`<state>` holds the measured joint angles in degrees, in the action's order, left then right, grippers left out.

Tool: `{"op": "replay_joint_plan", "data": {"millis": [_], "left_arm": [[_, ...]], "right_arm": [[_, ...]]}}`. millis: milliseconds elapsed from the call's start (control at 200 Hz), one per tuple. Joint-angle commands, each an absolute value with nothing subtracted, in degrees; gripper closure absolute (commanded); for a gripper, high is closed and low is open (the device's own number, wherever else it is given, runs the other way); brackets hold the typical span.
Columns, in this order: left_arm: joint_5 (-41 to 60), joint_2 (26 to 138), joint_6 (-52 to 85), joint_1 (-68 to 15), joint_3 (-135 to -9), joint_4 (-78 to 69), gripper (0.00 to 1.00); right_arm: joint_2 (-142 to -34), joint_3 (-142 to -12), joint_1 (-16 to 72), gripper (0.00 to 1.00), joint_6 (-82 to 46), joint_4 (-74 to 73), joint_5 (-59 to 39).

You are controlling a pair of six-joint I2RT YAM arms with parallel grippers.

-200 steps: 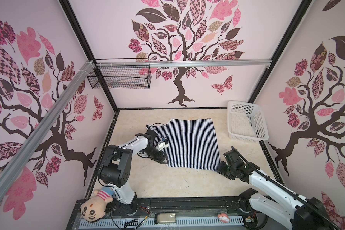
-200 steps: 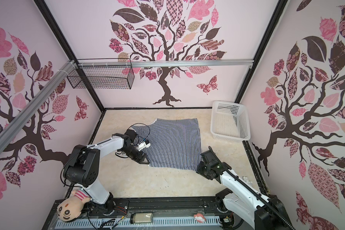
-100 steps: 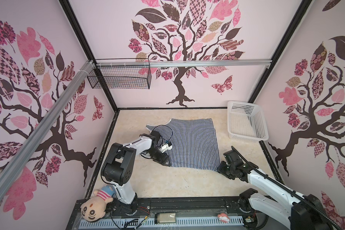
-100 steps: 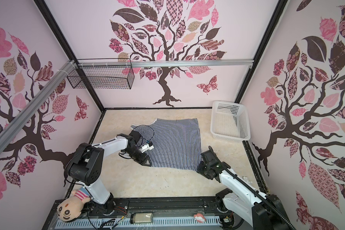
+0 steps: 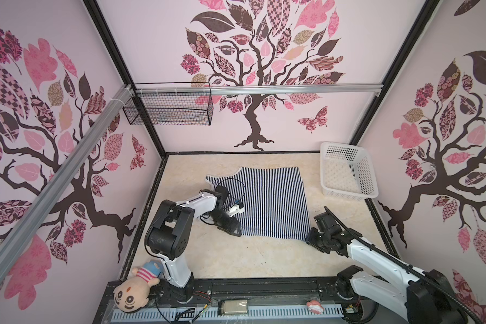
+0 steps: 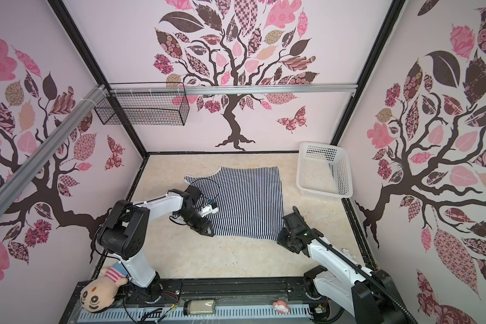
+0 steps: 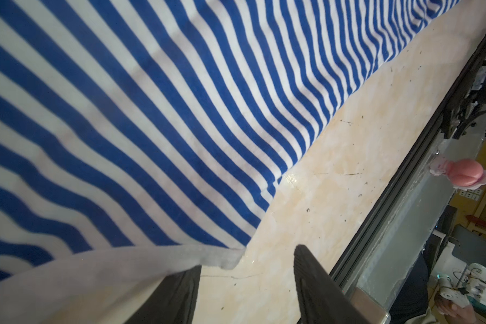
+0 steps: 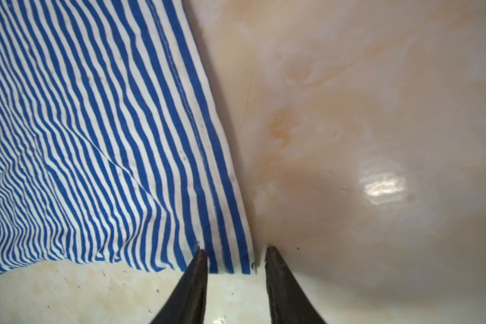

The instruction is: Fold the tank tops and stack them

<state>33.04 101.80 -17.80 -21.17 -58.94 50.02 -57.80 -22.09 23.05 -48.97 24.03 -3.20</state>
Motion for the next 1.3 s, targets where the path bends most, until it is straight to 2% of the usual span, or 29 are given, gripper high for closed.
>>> {"op": "replay_joint_plan", "data": {"millis": [0, 290, 380, 465, 565, 751, 926, 1296], "left_arm": [[34.73, 102.47, -18.28, -21.45, -59.22, 50.36, 0.46], [35.77, 102.66, -18.41, -21.45, -59.81, 50.55, 0.55], [35.85, 102.41, -18.63, -21.45, -59.76, 50.71, 0.62], [35.69, 102.17, -18.84, -21.45, -59.70, 50.72, 0.73], [36.09, 102.57, -18.95, -21.45, -60.07, 50.84, 0.86], [36.23, 102.44, -18.97, -21.45, -61.08, 51.12, 0.93], [35.86, 101.73, -19.36, -21.19, -61.81, 51.31, 0.97], [35.95, 102.37, -18.09, -18.68, -66.69, 51.55, 0.97]], "right_arm": [[-58.51, -21.31, 22.84, 0.66, -48.50, 23.78, -3.77], [-58.03, -21.88, 22.79, 0.89, -48.08, 24.16, -4.01], [-56.42, -22.61, 22.80, 0.94, -47.99, 25.49, -3.36], [-55.60, -23.74, 22.84, 0.98, -47.65, 26.37, -3.30], [-55.50, -24.81, 22.83, 0.98, -47.21, 26.49, -3.47], [-57.19, -27.69, 22.78, 0.99, -45.81, 28.00, -2.82], [-57.46, -30.67, 22.60, 0.99, -44.70, 29.89, -1.35], [-62.53, -36.76, 20.70, 0.97, -41.89, 29.64, 0.17]]}}
